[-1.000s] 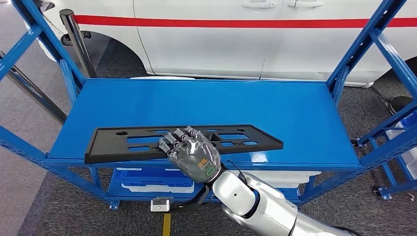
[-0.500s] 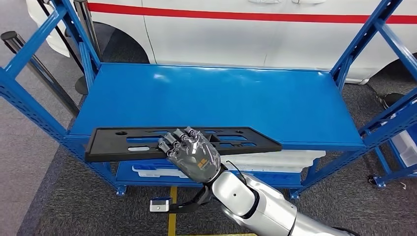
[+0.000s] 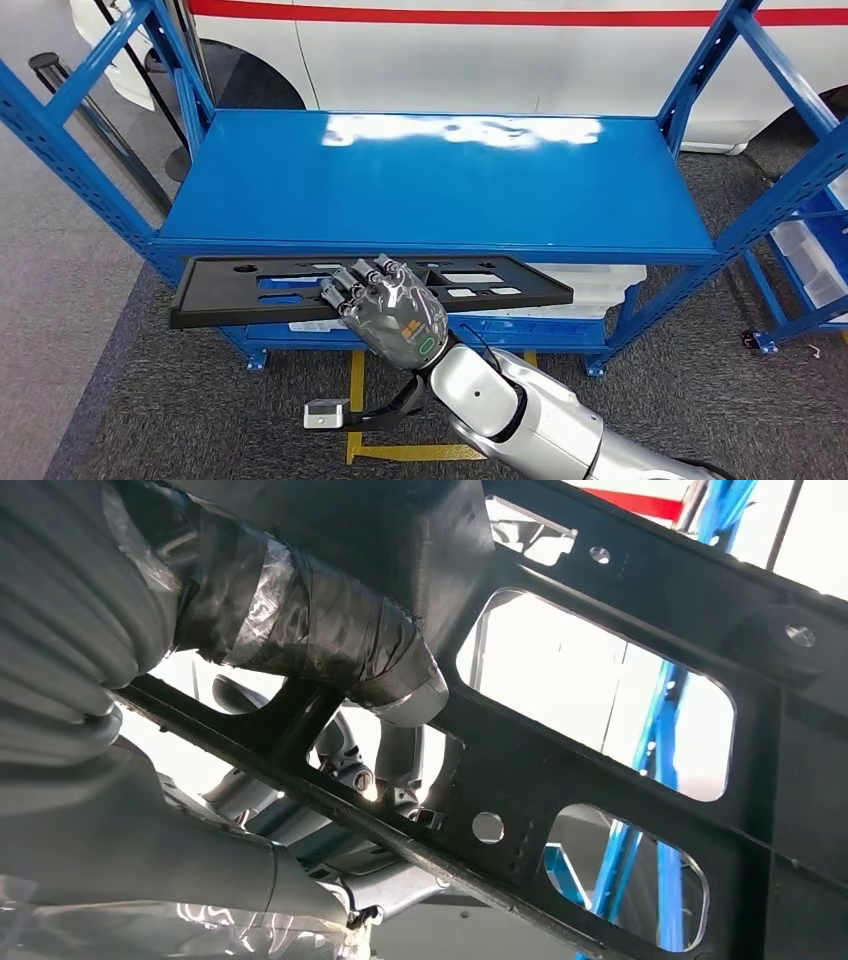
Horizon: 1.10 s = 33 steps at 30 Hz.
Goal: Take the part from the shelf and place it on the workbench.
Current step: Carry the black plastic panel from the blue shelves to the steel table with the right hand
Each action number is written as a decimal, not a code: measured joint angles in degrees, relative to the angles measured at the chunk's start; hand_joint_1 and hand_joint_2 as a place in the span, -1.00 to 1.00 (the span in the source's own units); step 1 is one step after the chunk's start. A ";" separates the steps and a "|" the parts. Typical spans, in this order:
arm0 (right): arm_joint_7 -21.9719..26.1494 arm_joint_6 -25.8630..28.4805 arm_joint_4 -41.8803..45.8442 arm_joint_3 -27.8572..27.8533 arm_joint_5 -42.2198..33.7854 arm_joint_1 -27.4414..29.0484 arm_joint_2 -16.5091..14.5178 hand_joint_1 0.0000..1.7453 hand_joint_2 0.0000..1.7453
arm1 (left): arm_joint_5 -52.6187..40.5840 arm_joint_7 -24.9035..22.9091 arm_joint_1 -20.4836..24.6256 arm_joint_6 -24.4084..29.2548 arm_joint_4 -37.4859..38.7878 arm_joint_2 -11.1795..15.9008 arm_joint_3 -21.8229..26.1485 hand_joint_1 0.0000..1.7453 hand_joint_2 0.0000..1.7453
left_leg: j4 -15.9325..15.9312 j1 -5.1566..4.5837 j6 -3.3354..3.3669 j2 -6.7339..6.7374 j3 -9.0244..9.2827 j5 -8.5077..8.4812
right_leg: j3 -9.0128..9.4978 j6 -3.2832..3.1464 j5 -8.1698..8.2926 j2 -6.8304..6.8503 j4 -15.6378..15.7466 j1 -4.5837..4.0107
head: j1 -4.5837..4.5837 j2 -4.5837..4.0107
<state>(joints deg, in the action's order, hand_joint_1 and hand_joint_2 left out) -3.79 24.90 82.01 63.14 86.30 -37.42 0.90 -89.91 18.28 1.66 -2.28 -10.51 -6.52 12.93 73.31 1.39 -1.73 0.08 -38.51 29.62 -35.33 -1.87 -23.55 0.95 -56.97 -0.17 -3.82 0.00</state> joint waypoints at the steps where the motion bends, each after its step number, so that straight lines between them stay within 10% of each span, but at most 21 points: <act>1: 0.01 0.01 0.00 0.00 -0.09 0.01 0.00 1.00 1.00 | -0.01 -0.02 -0.01 0.01 0.00 0.04 -0.04 -1.00 1.00 | -2.69 0.37 -0.56 0.00 2.42 -1.11 | -1.24 0.38 0.33 0.01 -0.89 0.26 | 0.01 0.00; 4: 0.00 0.17 0.02 -0.06 -0.84 0.19 0.05 1.00 1.00 | -0.03 -0.01 -0.03 0.03 0.00 0.07 -0.18 -1.00 1.00 | -12.08 0.51 -0.53 -0.20 9.05 1.25 | -3.99 1.45 0.82 -0.13 -3.63 0.37 | 0.06 0.00; 8: -0.26 2.93 0.02 -1.66 -4.66 2.43 0.37 1.00 1.00 | -0.03 0.33 -0.07 0.05 0.01 0.13 -0.21 -1.00 1.00 | -13.44 0.11 2.33 -0.11 8.81 1.46 | -4.76 2.72 0.59 -0.25 -4.81 0.77 | -0.01 0.00; 12: 0.23 6.22 0.02 -5.30 -7.81 5.92 1.08 1.00 1.00 | -0.03 0.49 -0.33 0.40 0.02 0.14 -0.23 -1.00 1.00 | -13.44 -0.10 3.41 0.07 7.04 -0.39 | -8.56 3.50 -7.73 -0.46 -16.40 0.95 | -0.02 0.00; 14: 0.78 7.28 0.02 -7.08 -8.93 8.01 1.32 1.00 1.00 | 0.02 0.55 -0.49 0.71 0.02 0.14 -0.23 -1.00 1.00 | -13.39 -0.34 3.43 0.05 6.24 -0.98 | -8.17 3.30 -8.67 -0.53 -18.82 0.87 | -0.02 0.00; 19: 3.80 10.86 0.00 -11.81 -12.60 12.18 1.45 1.00 1.00 | 0.03 0.67 -0.63 0.89 0.02 0.01 -0.25 -1.00 1.00 | -13.52 -0.55 2.89 -0.01 5.64 -1.74 | 1.77 0.63 -4.06 -0.73 -3.80 -0.39 | 0.00 0.00; 24: 8.26 13.51 0.28 -15.27 -18.63 15.47 0.80 1.00 1.00 | -0.02 0.82 -0.66 0.81 0.02 0.01 -0.29 -1.00 1.00 | -12.61 -0.41 1.57 0.12 5.06 -0.70 | 2.80 -0.17 -2.66 -0.49 -0.51 -0.22 | 0.02 0.00; 29: 10.95 14.43 0.64 -17.37 -20.90 18.03 -0.09 1.00 1.00 | -0.01 0.97 -0.71 0.73 0.02 0.25 -0.30 -1.00 1.00 | 0.34 -0.30 0.62 0.08 -0.42 5.15 | 2.13 -0.33 -2.15 -0.17 -0.56 -0.10 | 0.08 0.00; 33: 11.75 14.43 0.63 -18.59 -22.62 18.57 -0.20 1.00 1.00 | -0.01 1.03 -0.68 0.73 0.03 0.42 -0.32 -1.00 1.00 | -10.27 0.06 0.21 0.01 5.01 -0.31 | 0.60 0.57 -2.80 -0.52 -3.07 0.25 | 0.08 0.00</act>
<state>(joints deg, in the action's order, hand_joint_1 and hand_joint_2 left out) 7.96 39.32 82.64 44.56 63.68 -18.85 0.70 -89.92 19.31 0.98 -1.55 -10.49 -6.10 12.61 63.03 1.46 -1.52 0.09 -33.50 29.31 -34.72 -1.30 -26.35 0.44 -60.03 0.07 -3.75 0.00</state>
